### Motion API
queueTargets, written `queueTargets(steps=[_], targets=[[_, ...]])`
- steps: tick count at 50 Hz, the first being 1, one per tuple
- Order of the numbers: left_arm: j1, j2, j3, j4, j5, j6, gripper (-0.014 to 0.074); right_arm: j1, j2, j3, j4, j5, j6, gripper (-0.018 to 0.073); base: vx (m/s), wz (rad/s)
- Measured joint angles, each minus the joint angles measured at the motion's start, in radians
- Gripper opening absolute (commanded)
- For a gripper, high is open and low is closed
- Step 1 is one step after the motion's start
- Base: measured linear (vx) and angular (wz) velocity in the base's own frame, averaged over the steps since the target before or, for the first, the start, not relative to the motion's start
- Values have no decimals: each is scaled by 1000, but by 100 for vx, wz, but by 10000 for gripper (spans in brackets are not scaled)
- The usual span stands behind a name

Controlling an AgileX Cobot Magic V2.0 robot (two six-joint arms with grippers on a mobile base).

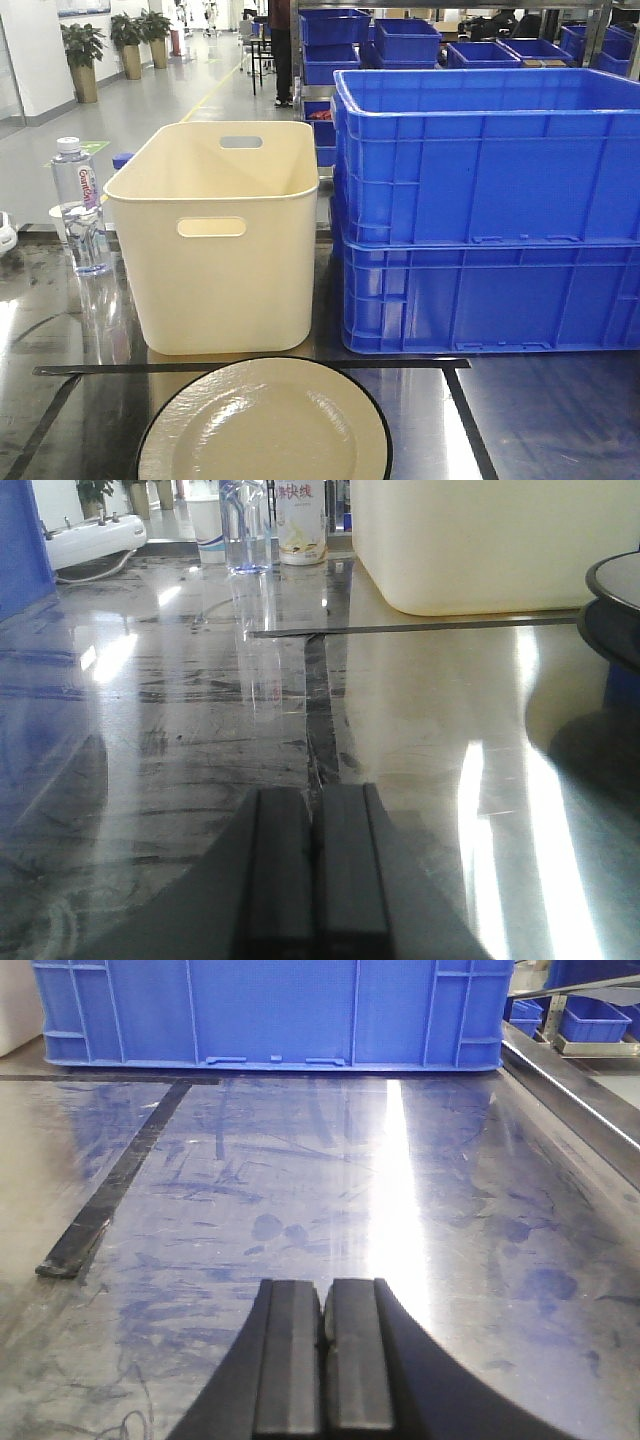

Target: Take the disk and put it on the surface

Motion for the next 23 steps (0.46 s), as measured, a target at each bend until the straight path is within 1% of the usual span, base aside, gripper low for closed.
queueTargets(steps=[23], targets=[[0, 0, 0, 0, 0, 0, -8, -1, 0, 0, 0, 0, 1, -8, 0, 0]])
